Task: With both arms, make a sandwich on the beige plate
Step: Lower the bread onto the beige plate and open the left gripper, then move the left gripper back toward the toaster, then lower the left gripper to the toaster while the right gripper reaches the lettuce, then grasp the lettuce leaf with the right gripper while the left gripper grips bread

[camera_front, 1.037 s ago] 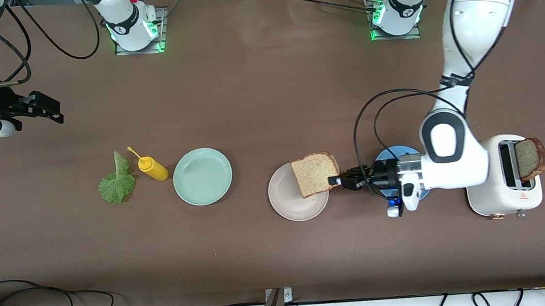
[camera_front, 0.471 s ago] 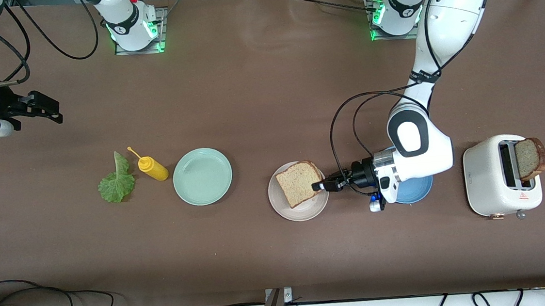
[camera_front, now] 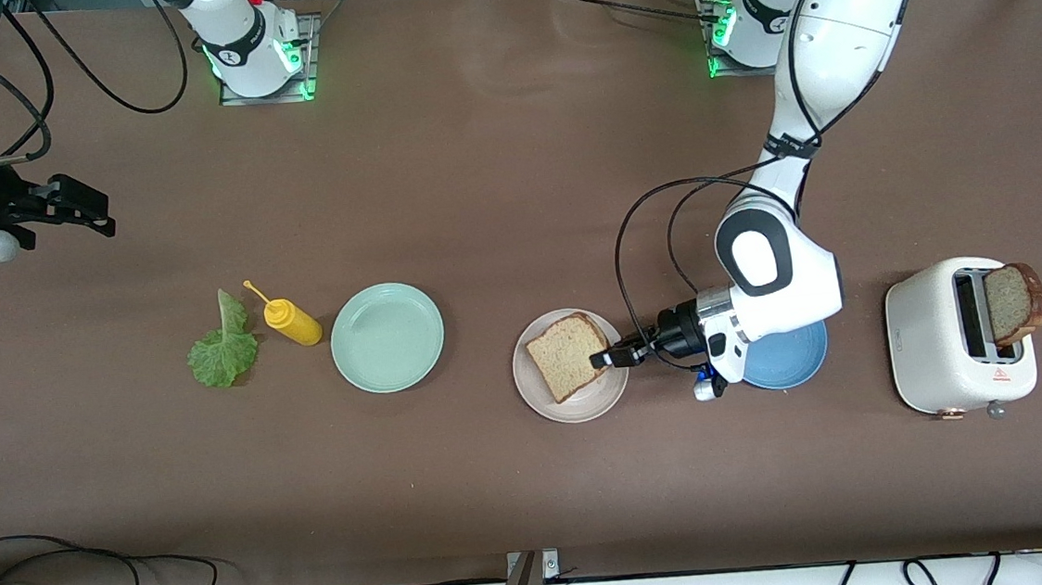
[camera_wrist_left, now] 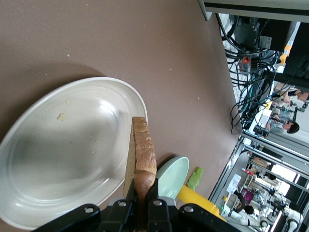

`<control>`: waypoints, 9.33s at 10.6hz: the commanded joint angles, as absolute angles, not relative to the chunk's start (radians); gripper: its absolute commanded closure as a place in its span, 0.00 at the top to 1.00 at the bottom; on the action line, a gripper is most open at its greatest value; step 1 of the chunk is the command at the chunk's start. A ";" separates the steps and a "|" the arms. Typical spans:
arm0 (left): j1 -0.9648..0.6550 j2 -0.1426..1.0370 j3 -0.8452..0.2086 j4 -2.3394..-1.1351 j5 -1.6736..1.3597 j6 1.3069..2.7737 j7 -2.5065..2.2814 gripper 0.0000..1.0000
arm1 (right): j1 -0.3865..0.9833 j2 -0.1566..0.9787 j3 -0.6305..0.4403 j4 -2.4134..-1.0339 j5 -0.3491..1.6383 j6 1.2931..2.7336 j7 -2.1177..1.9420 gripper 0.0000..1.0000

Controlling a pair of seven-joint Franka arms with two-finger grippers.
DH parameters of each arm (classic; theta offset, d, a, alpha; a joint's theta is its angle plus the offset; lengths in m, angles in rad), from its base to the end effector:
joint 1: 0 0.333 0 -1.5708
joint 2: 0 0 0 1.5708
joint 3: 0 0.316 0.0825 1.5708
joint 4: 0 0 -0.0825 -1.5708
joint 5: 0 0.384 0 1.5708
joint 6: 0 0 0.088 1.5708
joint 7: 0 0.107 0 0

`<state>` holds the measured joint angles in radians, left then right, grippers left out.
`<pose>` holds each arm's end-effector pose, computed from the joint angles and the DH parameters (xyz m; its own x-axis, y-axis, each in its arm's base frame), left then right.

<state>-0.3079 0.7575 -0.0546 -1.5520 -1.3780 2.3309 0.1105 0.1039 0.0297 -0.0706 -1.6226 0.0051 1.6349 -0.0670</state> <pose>0.6661 -0.2637 0.2146 0.8702 0.3644 -0.3317 0.4718 -0.4221 0.7741 0.5670 0.0200 0.5889 0.9949 0.0998 -0.0171 0.0997 -0.9950 -0.0041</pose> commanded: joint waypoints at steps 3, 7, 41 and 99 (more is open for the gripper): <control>-0.341 0.776 -0.044 -1.555 -1.439 2.396 0.170 0.00 | 0.103 0.028 -0.069 -1.612 0.006 1.620 -0.060 1.00; -0.388 0.782 -0.043 -1.558 -1.427 2.503 0.184 1.00 | 0.103 0.029 -0.069 -1.611 0.011 1.621 -0.058 1.00; -0.169 0.609 -0.002 -1.632 -0.330 2.062 -0.051 1.00 | 0.094 0.026 -0.103 -1.609 0.017 1.631 -0.057 1.00; 0.183 0.526 0.048 -1.355 0.152 1.810 0.255 1.00 | 0.068 0.479 -0.115 -1.844 0.023 2.305 -0.078 0.00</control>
<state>0.1839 0.4988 0.0534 -1.3951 0.1260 1.8175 0.2300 0.0701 0.4788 -0.1138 -1.9212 0.0054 2.3868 -0.0685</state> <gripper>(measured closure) 0.000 0.960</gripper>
